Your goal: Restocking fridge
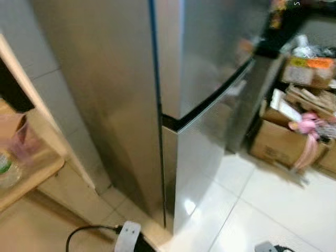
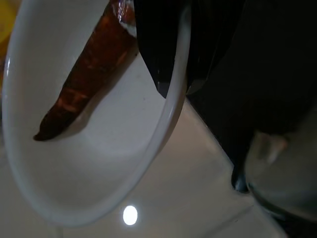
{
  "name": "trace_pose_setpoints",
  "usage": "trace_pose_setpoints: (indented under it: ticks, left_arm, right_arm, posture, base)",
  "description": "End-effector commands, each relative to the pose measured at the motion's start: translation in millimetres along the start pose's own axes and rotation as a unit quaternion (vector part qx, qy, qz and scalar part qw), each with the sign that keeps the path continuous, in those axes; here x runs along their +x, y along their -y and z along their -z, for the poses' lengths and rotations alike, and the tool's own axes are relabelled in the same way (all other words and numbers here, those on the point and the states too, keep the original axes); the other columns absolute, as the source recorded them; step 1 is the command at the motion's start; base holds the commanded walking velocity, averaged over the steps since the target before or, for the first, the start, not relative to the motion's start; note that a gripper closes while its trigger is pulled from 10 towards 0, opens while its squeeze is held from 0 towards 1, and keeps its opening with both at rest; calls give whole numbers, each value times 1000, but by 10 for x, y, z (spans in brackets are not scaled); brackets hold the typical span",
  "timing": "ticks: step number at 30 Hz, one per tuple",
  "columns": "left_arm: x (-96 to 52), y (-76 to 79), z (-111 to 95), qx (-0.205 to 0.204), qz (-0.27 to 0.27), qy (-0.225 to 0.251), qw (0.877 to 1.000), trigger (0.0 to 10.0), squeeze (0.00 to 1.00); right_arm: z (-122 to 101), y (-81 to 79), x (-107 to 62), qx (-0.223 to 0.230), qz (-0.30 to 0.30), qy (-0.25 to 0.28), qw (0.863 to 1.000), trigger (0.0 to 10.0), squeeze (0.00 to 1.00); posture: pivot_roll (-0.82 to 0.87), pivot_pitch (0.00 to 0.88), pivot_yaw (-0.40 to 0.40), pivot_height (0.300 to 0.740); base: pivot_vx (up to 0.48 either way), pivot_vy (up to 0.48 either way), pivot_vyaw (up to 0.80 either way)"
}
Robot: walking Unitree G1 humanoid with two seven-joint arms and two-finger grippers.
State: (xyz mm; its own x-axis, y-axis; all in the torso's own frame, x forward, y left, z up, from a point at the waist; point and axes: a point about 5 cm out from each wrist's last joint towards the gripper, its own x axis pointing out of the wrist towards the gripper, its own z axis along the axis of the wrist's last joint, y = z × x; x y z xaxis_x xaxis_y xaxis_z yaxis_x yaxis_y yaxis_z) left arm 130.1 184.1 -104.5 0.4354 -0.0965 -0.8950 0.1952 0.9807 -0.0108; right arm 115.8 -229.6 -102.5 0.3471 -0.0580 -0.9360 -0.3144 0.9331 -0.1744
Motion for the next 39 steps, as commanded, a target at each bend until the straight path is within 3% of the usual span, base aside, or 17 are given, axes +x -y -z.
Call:
trace_pose_setpoints:
  ticks: [1, 13, 21, 31, 39]
  left_arm:
    - [5, -4, -25, -1, -6, 3, 1000, 10000, 0]
    - [3, -12, -25, 0, -8, 4, 1000, 10000, 0]
    - [1, -8, -13, 4, -4, 2, 1000, 10000, 0]
    - [1, -20, -24, 0, -9, 4, 1000, 10000, 0]
    - [1, -36, -24, 0, -17, 2, 1000, 10000, 0]
  right_arm:
    - [50, 16, -9, -8, 0, -7, 1000, 10000, 0]
    - [58, 19, -11, 4, 2, -5, 1000, 10000, 0]
    - [68, 31, -13, 2, 7, -8, 1000, 10000, 0]
    - [60, 44, -13, -1, 11, -8, 1000, 10000, 0]
    - [49, 54, -13, -1, 12, -6, 1000, 10000, 0]
  posture:
    - [-30, 10, -36, 740]
    - [-31, 11, -35, 740]
    - [-32, 9, -35, 740]
    - [-31, 4, -36, 740]
    - [-31, 5, -36, 740]
  base:
    - [0, 0, 800]
    - [0, 0, 800]
    - [0, 0, 0]
    - [0, -426, 0]
    - [0, 0, 0]
